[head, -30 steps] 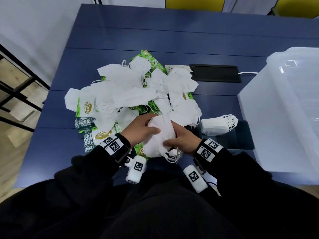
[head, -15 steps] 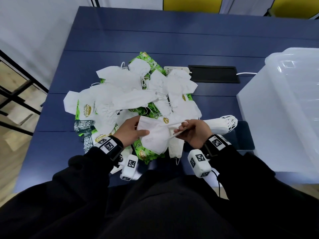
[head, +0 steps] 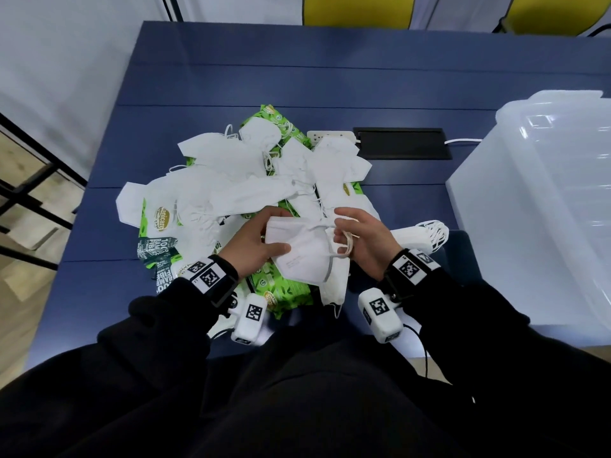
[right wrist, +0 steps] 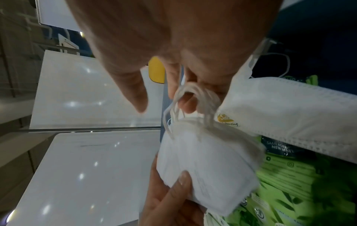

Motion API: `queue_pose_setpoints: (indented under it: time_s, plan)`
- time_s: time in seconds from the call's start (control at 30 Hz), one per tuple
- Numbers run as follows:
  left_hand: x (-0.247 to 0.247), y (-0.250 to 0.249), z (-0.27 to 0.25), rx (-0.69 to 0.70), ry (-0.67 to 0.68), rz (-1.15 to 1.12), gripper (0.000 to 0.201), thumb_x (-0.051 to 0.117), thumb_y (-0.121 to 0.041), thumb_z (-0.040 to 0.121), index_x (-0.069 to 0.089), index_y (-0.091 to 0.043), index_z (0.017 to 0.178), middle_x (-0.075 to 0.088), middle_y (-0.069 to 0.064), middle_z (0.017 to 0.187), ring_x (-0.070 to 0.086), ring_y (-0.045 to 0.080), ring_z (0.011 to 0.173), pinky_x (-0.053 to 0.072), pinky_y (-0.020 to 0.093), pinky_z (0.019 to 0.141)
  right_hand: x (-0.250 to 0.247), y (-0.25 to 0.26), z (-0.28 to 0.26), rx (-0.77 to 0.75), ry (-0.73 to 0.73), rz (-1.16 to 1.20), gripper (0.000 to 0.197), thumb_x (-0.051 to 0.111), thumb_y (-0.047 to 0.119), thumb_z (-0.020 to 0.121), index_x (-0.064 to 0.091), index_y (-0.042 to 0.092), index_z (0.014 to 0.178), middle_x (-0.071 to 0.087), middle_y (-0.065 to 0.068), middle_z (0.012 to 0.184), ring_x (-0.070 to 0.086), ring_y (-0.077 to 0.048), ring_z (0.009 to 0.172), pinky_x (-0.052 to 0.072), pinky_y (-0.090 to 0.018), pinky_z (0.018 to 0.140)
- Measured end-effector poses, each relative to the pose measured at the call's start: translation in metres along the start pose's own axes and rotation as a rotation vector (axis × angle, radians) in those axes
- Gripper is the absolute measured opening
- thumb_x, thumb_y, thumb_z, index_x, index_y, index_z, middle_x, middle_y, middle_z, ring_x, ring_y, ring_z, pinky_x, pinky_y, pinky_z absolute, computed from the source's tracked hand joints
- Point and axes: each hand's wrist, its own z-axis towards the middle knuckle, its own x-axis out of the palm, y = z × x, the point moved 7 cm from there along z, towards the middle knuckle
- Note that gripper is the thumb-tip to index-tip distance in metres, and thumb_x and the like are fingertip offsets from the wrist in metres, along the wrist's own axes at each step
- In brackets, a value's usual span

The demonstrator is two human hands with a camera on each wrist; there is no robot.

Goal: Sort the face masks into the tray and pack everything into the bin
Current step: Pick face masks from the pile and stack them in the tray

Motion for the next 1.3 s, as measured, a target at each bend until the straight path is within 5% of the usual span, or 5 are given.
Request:
queue_pose_setpoints:
  time_s: [0.17, 0.6, 0.87, 1.1, 1.3]
  plan:
    - [0.002, 0.002, 0.003, -0.038, -0.117, -0.189, 0.063, 0.076, -0.007, 0.075, 0.059, -0.043, 0.124, 0.064, 0.017, 0.123, 0.064, 0.042, 0.105, 0.056, 0.064, 0.077, -0.003, -0.020, 0.011, 0.068, -0.105, 0.036, 0.070, 0.080, 0.045, 0.080, 0.050, 0.025, 0.140, 0.063, -0.007, 0.132, 0.064, -0.027, 0.117, 0.052, -0.048, 0.100]
    - [0.019, 0.008, 0.008, -0.159, -0.387, -0.334, 0.057, 0.071, -0.011, 0.079, 0.052, -0.028, 0.130, 0.062, 0.009, 0.132, 0.063, 0.029, 0.120, 0.058, 0.046, 0.093, 0.030, -0.041, 0.017, 0.039, 0.045, -0.191, 0.078, 0.077, -0.002, 0.078, 0.038, 0.021, 0.141, 0.056, -0.011, 0.136, 0.067, -0.035, 0.108, 0.061, -0.046, 0.062]
    - [0.009, -0.003, 0.006, -0.145, -0.214, 0.066, 0.028, 0.067, -0.036, 0.098, 0.059, -0.019, 0.118, 0.069, 0.011, 0.111, 0.074, 0.031, 0.072, 0.063, 0.050, 0.062, 0.011, -0.024, 0.014, -0.059, 0.074, -0.422, 0.089, 0.082, 0.020, 0.065, 0.038, 0.026, 0.142, 0.056, -0.006, 0.132, 0.068, -0.034, 0.103, 0.056, -0.037, 0.055]
    - [0.022, -0.008, 0.003, -0.101, 0.111, 0.336, 0.050, 0.079, -0.035, 0.088, 0.050, -0.029, 0.129, 0.061, -0.006, 0.117, 0.067, 0.013, 0.090, 0.061, 0.035, 0.066, 0.005, -0.019, 0.015, -0.161, 0.140, -0.691, 0.086, 0.078, 0.004, 0.079, 0.029, 0.023, 0.147, 0.050, -0.009, 0.133, 0.065, -0.028, 0.096, 0.053, -0.033, 0.047]
    - [0.049, -0.007, -0.006, -0.130, 0.315, 0.321, 0.080, 0.084, -0.015, 0.082, 0.037, -0.025, 0.145, 0.054, -0.002, 0.127, 0.069, 0.021, 0.096, 0.064, 0.043, 0.066, 0.006, -0.013, 0.010, -0.183, 0.193, -0.754, 0.092, 0.080, 0.028, 0.069, 0.033, 0.020, 0.148, 0.057, -0.006, 0.135, 0.058, -0.026, 0.124, 0.050, -0.057, 0.102]
